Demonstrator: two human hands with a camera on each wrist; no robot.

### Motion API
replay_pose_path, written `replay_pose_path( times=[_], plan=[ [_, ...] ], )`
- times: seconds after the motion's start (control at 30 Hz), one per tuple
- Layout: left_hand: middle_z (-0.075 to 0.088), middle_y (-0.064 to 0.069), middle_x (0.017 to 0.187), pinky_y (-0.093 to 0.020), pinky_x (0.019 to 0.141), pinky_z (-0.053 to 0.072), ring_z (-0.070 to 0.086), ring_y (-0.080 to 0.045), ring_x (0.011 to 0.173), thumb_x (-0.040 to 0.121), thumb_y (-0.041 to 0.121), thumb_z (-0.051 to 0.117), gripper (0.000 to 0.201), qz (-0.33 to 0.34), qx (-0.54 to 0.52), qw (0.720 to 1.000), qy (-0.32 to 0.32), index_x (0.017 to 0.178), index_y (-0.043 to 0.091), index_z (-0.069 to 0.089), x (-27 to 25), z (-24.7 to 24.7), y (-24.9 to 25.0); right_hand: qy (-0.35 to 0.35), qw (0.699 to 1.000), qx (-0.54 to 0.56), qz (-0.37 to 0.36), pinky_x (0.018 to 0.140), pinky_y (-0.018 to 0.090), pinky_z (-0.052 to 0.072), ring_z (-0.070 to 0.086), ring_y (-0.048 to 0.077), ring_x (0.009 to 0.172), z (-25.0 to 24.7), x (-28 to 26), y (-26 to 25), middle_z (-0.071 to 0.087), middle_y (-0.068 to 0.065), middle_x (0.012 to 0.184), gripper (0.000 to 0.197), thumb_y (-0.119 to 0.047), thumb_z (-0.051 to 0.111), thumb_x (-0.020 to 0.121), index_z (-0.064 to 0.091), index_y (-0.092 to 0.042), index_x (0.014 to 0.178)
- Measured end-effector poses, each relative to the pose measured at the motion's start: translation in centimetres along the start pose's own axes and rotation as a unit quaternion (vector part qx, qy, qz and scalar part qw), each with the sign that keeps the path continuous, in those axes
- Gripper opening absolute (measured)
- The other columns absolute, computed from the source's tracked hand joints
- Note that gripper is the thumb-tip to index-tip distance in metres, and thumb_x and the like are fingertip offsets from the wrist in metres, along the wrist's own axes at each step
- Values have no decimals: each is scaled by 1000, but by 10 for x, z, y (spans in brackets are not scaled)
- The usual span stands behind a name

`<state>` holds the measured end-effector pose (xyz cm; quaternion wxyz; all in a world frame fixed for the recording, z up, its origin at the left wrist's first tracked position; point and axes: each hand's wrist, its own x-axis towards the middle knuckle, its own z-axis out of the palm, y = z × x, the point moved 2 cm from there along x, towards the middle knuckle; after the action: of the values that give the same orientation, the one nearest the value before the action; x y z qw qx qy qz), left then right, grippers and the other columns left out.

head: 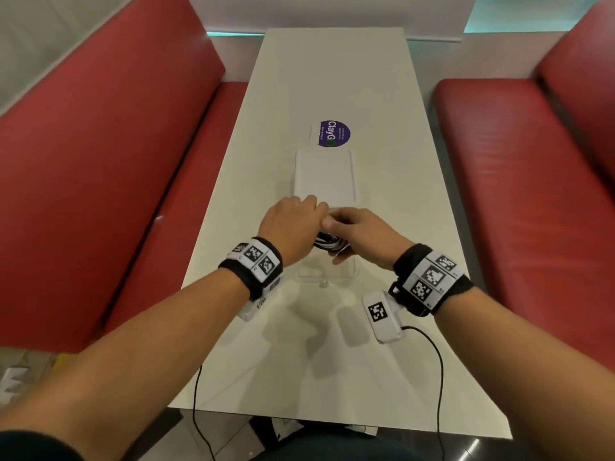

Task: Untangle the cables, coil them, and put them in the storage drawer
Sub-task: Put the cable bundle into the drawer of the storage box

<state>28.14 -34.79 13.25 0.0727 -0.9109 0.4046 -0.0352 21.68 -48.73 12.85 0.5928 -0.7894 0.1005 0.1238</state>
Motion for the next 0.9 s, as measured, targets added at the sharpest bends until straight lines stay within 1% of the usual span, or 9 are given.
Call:
replay_pose_path(
  times=[0.13,0.2,0.3,0.4,0.5,0.57,0.67,0.77,0.9],
  plan=[
    [61,-5,102,-35,61,39,65,-30,84,87,19,56,24,-75,-71,993,-57,111,16,51,-13,8,18,-5,999,32,11,66,39,59,64,34,71,-1,4,20,72,27,100,23,-15,64,98,71,0,113],
    [63,-5,100,-34,60,39,62,-29,78,85,19,58,29,-99,-115,984,-90,111,16,48,-17,15,25,9,999,-42,3,64,36,59,67,24,65,0,6,26,76,17,93,20,-17,67,96,74,-9,113],
    [63,-5,97,-35,61,45,58,-27,74,81,19,59,33,-136,-177,966,-132,112,14,49,-18,21,28,50,982,-179,-34,57,10,45,59,-6,52,8,6,24,74,-4,88,20,-17,65,94,75,-18,112],
    [65,-4,96,-33,62,46,64,-29,80,79,18,58,29,-148,-167,966,-128,108,16,57,-15,21,25,78,978,-180,-73,64,1,40,60,-5,72,13,6,23,74,-6,98,22,-15,63,95,76,-19,113],
    [65,-2,94,-33,62,42,60,-27,76,81,20,58,26,-156,-156,970,-100,107,18,56,-12,19,25,110,986,-90,-85,61,6,44,62,-5,61,13,2,25,74,-9,91,21,-20,60,98,76,-19,112],
    [65,-2,94,-33,63,42,62,-28,80,82,21,60,24,-173,-160,967,-101,106,18,56,-10,19,27,158,985,-28,-64,55,15,50,65,4,55,4,1,27,74,-1,90,21,-24,59,99,76,-16,108],
    [68,-4,97,-33,64,42,66,-29,87,81,20,60,15,-190,-161,961,-120,94,19,53,-4,25,32,226,971,-74,11,63,34,60,69,19,69,-17,2,39,72,2,86,16,-24,61,91,74,-17,94],
    [69,-3,97,-32,66,42,67,-27,90,82,18,60,14,-190,-138,963,-133,90,21,50,3,30,35,102,977,-136,127,58,35,60,70,25,67,-16,-6,52,71,8,88,23,-27,71,82,63,-16,100],
    [69,-1,99,-31,67,47,68,-23,93,91,14,54,17,-163,-51,974,-150,106,16,63,17,41,41,72,979,-160,106,61,37,63,70,23,56,-1,-12,61,71,12,84,11,-6,58,83,63,-13,89]
  ],
)
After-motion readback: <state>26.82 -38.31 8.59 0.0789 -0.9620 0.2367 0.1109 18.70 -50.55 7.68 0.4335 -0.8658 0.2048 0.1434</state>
